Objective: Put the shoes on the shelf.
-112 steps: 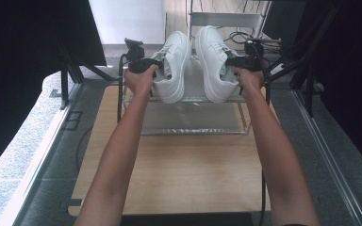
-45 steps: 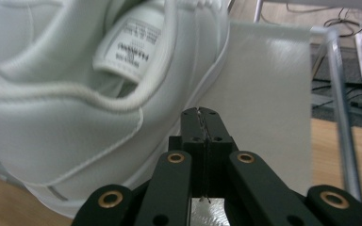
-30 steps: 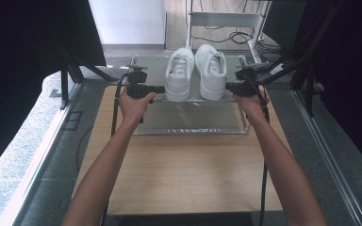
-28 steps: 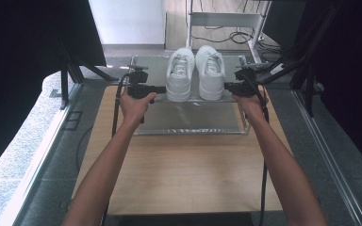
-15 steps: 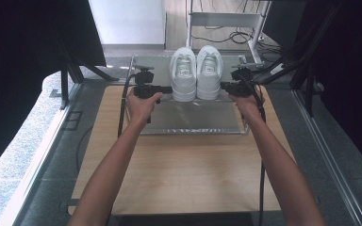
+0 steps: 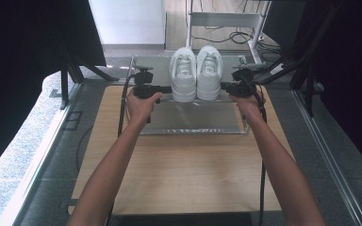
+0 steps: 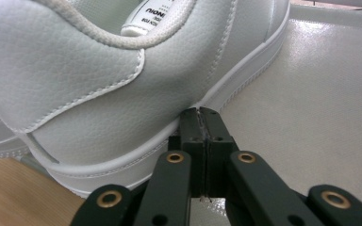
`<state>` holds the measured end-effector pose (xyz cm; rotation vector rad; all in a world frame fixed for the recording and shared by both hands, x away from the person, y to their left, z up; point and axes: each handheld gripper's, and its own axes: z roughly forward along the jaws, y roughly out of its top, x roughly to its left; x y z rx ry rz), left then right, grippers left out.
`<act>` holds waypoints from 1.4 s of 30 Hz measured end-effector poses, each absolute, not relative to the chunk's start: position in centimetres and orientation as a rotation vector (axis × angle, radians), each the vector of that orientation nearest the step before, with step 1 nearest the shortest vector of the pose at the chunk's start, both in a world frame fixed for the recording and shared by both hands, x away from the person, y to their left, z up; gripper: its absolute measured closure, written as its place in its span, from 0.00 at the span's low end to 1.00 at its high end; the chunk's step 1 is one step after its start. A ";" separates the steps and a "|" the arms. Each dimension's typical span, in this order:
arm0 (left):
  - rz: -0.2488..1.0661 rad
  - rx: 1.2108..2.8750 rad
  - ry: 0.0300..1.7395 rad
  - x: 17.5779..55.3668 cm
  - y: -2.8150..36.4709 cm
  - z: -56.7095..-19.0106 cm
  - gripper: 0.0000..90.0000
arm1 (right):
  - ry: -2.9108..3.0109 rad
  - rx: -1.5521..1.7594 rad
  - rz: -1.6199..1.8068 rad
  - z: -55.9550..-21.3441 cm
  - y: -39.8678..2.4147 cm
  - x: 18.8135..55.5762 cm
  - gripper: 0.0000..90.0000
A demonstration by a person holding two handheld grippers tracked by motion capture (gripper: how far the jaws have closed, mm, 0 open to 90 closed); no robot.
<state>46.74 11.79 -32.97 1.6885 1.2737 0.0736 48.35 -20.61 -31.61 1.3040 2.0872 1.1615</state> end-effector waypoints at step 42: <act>0.212 1.675 1.046 35.3 17.7 -35.3 0.54 | 2.040 1.048 1.410 -34.8 -24.7 37.4 0.64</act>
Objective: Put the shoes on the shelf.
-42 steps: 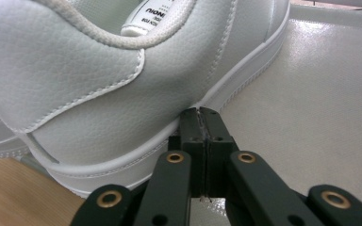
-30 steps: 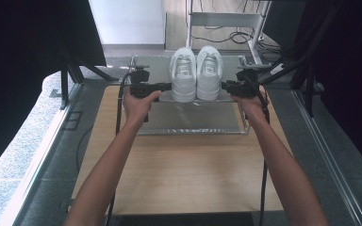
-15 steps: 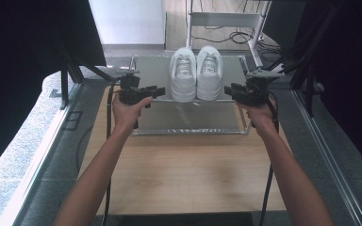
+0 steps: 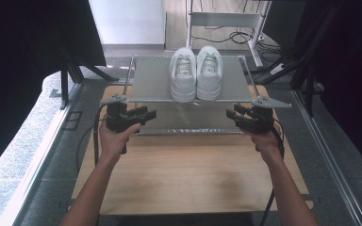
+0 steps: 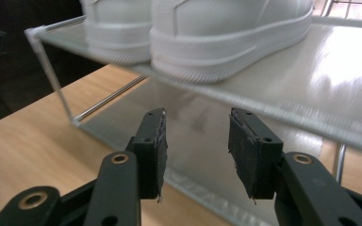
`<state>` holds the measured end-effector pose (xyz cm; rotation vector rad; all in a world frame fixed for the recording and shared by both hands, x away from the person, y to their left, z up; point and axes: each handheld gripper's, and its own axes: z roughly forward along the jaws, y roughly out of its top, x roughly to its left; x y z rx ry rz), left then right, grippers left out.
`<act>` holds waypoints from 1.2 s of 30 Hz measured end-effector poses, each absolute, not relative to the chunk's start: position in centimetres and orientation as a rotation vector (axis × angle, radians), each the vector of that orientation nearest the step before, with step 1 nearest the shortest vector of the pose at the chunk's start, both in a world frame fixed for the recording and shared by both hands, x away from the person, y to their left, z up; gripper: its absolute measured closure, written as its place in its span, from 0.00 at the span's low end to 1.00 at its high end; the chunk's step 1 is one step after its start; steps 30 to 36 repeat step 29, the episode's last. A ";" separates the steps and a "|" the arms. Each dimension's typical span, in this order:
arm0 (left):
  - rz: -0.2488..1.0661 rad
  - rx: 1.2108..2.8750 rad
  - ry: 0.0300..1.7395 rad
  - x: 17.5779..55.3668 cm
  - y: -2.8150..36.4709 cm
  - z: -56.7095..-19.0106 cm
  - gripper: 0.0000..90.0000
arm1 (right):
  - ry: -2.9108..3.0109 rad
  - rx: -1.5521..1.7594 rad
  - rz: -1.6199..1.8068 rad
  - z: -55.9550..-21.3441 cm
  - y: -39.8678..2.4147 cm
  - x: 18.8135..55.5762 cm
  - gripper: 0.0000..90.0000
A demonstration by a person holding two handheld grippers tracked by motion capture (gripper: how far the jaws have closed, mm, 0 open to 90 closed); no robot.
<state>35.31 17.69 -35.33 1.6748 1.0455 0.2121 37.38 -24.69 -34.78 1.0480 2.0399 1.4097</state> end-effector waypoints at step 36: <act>0.156 1.759 1.093 30.3 18.8 -40.7 0.41 | 2.008 1.093 1.393 -40.0 -27.2 31.6 0.46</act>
